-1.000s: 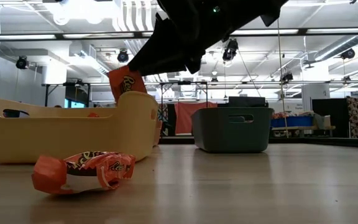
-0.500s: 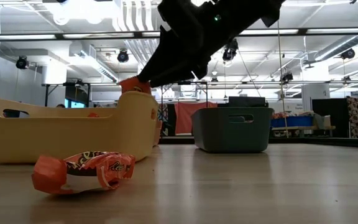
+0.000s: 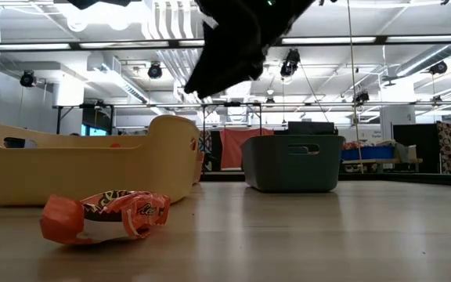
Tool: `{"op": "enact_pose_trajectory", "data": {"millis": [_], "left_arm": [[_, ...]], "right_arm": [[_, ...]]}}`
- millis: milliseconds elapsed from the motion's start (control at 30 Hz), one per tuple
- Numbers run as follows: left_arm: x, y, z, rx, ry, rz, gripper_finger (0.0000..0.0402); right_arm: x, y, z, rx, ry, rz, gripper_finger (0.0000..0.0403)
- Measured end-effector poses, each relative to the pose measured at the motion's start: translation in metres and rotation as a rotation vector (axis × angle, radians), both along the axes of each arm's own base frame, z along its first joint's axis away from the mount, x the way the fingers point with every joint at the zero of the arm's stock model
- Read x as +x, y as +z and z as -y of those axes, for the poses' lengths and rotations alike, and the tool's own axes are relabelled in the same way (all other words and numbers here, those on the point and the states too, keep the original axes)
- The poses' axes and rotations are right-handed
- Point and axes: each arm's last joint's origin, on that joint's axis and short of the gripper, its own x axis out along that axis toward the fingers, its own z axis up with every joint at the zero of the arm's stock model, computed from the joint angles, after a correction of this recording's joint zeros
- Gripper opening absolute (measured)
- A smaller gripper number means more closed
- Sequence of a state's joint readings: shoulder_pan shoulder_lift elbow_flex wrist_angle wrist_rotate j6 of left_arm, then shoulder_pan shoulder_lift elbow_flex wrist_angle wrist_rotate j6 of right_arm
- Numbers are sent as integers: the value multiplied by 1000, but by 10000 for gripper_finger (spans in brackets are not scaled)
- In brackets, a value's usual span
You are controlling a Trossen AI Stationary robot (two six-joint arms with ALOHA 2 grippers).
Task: Organize candy in baskets
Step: Put the white chocolate into the blue bin
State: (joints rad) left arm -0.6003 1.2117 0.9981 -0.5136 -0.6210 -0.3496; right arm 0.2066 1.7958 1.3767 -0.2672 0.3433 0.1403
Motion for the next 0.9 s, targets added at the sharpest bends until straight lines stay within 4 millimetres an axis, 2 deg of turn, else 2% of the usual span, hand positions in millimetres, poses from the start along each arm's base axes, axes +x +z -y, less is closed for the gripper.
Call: {"op": "enact_pose_trajectory", "data": {"millis": [233,433,633,767,900], "left_arm": [[8,-13,6,32,0,-46,76],[12,-20,8,50,-1,-73,76],[16,-24,10,59,3,-82,76],[17,-25,9,86,30,-72,76],[18,-25,8,96,40,-70,76]], "right_arm": [[0,6,-3,-11,23,12,257],[-19,25,-8,28,12,-29,245],[-49,33,-13,148,-10,-204,239],[-67,28,-22,262,-3,-374,242],[-82,25,-31,348,-67,-495,241]]}}
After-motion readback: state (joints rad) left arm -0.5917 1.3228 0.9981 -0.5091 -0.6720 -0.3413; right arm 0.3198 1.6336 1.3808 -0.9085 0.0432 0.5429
